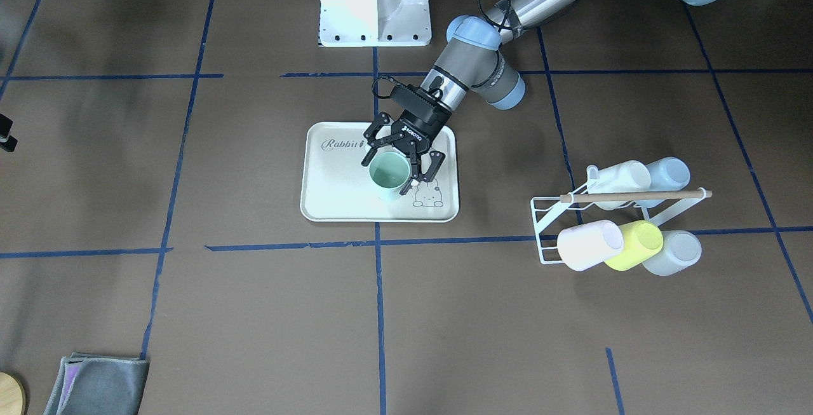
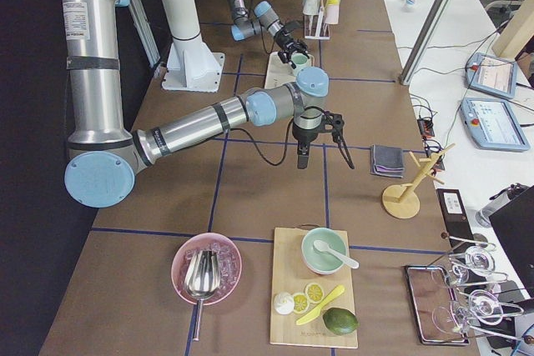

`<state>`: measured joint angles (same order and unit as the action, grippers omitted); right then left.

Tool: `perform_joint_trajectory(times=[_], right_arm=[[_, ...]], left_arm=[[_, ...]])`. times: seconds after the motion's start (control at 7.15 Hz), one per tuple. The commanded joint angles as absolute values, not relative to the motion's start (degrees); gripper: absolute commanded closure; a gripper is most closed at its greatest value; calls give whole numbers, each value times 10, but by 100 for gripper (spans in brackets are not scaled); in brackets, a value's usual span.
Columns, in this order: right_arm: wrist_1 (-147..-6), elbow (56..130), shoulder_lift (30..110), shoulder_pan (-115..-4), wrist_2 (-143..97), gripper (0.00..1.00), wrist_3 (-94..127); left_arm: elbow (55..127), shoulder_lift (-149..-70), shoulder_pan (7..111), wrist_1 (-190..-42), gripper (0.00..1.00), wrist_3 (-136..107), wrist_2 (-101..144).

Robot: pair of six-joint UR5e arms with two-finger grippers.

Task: Pick up and place green cup on tray

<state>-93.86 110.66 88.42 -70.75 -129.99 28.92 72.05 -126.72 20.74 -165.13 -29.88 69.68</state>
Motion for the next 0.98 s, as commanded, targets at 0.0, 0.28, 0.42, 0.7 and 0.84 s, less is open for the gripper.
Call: perform_joint_trajectory(times=[0.0,0.28,0.42,0.7,0.84], right_arm=[[-939,1107,885,-708,-1301,0,289],[-939,1107,886,-708,-1300,0,289],[-939,1107,886,-708,-1301,0,289],[-939,1107,886,-708,-1300,0,289],[-938,1107,886,-708,-1300,0,289]], left_arm=[[725,-1268,208,-1651,1,-294,697],[738,-1274,209,-1639,1,-294,698],[770,-1274,211,-1603,1,-294,698],[856,-1275,218,-1492,1,-295,700],[897,-1274,236,-1425,1,-295,742]])
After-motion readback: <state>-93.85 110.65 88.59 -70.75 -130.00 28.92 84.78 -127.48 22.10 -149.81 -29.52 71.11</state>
